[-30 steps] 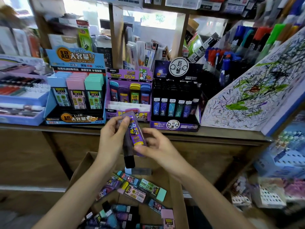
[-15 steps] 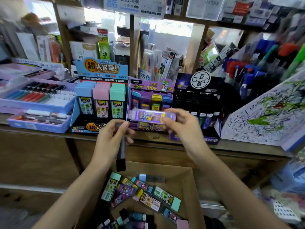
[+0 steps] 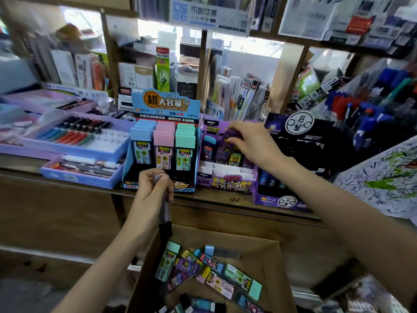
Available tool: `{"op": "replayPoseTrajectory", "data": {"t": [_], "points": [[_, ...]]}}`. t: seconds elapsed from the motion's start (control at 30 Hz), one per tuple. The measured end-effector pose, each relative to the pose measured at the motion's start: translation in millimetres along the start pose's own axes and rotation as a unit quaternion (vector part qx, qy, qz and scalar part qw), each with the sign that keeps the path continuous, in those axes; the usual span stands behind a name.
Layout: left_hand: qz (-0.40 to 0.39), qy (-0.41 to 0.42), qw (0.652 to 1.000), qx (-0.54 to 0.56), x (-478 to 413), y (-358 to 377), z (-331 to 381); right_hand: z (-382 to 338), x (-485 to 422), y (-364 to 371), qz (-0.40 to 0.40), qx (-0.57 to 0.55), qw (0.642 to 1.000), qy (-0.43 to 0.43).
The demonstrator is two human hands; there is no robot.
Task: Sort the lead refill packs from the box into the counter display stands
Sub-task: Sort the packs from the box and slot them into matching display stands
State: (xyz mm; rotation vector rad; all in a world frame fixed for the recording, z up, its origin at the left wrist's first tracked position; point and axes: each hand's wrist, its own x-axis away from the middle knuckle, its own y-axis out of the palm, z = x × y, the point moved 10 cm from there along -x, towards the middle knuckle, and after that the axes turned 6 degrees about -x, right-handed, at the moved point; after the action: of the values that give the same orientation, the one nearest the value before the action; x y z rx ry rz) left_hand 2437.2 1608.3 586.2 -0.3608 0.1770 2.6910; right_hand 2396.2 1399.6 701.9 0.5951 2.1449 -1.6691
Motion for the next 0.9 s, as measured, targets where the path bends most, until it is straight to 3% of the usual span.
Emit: {"op": "replayPoseTrajectory", "data": {"t": [0.1, 0.2, 0.4, 0.5, 0.57, 0.6, 0.67, 0.73, 0.77, 0.83, 0.9], "points": [[-0.021, -0.016, 0.999, 0.046, -1.2, 1.4, -3.7, 0.5, -4.6, 14.8, -0.023, 0.062, 0.998, -0.012], [-0.029, 0.006, 1.000, 0.000, -1.0, 0.0, -1.0, 0.6, -5.8, 24.7, -0.024, 0.127, 0.991, -0.038], [0.042, 0.024, 0.997, -0.052, -4.6, -14.8, 4.0, 0.8, 3.0, 40.7, -0.047, 0.182, 0.979, -0.078], [0.057, 0.019, 0.998, -0.036, -7.3, -21.7, 6.3, -10.6, 14.4, 24.7, 0.003, 0.136, 0.988, -0.070], [0.070, 0.008, 0.998, -0.002, -9.0, -24.8, 6.5, -20.7, 31.2, 16.3, 0.040, 0.030, 0.998, -0.045], [0.080, 0.001, 0.997, 0.020, -10.1, -25.8, 5.9, -23.6, 42.5, 22.6, 0.019, -0.059, 0.998, -0.017], [0.104, -0.008, 0.993, 0.056, -12.7, -25.6, 4.9, -31.8, 72.0, 60.8, -0.109, -0.249, 0.959, 0.080], [0.118, -0.013, 0.990, 0.076, -14.1, -21.1, 5.4, -46.7, 109.8, 105.4, -0.231, -0.390, 0.873, 0.180], [0.121, -0.014, 0.989, 0.084, -14.2, -18.1, 5.7, -52.2, 123.5, 119.0, -0.245, -0.443, 0.836, 0.210], [0.122, -0.015, 0.988, 0.092, -13.3, -13.1, 5.2, -52.9, 134.7, 127.4, -0.184, -0.549, 0.774, 0.255], [0.110, -0.017, 0.989, 0.098, -11.7, -10.3, 3.0, -44.5, 134.4, 117.1, -0.093, -0.600, 0.748, 0.268]]}}
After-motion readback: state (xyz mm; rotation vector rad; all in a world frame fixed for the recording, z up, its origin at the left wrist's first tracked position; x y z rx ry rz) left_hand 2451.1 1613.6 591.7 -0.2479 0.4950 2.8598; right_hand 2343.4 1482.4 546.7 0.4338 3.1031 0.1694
